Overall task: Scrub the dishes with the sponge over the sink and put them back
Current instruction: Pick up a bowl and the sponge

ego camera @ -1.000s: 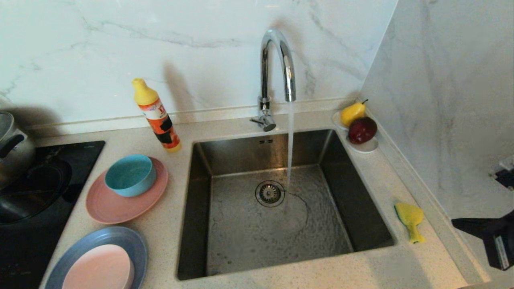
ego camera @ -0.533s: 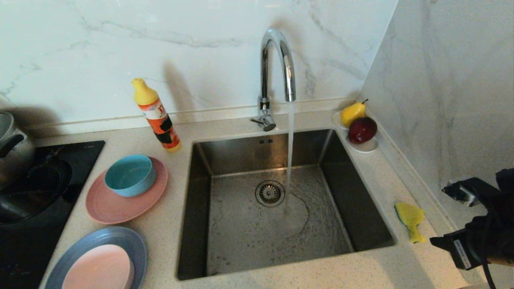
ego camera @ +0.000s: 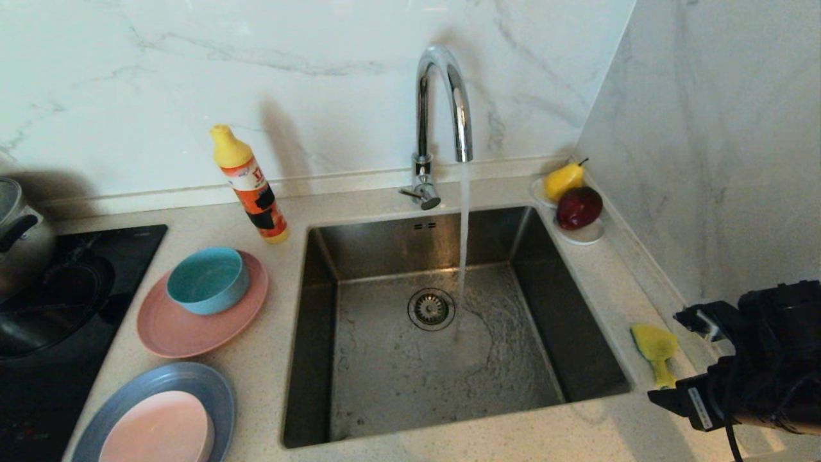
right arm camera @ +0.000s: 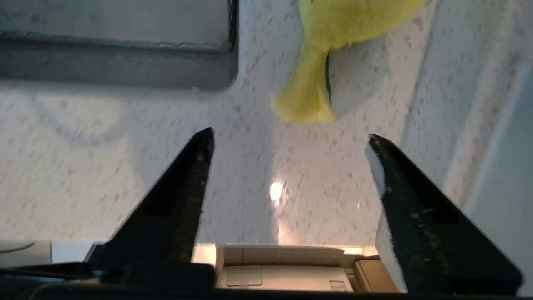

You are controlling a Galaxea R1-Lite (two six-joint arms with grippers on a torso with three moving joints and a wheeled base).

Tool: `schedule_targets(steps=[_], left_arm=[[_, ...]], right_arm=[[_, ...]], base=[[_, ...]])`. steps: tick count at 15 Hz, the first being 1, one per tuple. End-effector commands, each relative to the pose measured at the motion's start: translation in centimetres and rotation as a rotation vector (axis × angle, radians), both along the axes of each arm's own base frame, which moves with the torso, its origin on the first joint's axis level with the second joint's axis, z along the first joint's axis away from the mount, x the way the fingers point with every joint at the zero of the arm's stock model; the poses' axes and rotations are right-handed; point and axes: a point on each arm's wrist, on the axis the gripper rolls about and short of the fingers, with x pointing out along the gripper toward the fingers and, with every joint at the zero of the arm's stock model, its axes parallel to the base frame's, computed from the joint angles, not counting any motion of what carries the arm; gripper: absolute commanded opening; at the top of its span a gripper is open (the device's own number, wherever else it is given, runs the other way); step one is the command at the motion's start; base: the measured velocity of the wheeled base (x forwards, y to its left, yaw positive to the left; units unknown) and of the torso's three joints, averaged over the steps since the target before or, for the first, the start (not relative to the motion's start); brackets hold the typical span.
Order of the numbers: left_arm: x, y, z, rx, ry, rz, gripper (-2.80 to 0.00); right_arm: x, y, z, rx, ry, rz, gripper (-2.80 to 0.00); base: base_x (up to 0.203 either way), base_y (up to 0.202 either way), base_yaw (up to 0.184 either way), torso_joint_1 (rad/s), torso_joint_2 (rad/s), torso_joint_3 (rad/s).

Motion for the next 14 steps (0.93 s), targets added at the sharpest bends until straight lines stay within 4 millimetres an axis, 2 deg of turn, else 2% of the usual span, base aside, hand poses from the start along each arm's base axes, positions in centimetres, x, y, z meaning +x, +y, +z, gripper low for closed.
schedule_targets(steps=[1,5,9,14], left_arm=[[0.1,0.0,-0.3,0.000,0.015,0.000,-2.80],[0.1,0.0,-0.3,0.000,0.013,0.000,-2.80],[0.1,0.0,-0.3,0.000,0.013,0.000,-2.80],[0.1,0.0,-0.3,0.000,0.013,0.000,-2.80]], right_arm=[[1.1,0.0,-0.8,-0.005,0.022,-0.008,0.00],[2.7,-0.2,-1.7,-0.003,0.005,-0.021,0.00],[4.8,-1.5,-1.2,0.002,-0.040,-0.076,0.00],[5.6,-2.0,-0.8,0.024,-0.057,-0.119,0.00]], base=[[0.000,0.000,0.000,0.000,0.00,0.000],[0.000,0.000,0.000,0.000,0.00,0.000],[0.000,0.000,0.000,0.000,0.00,0.000],[0.000,0.000,0.000,0.000,0.00,0.000]])
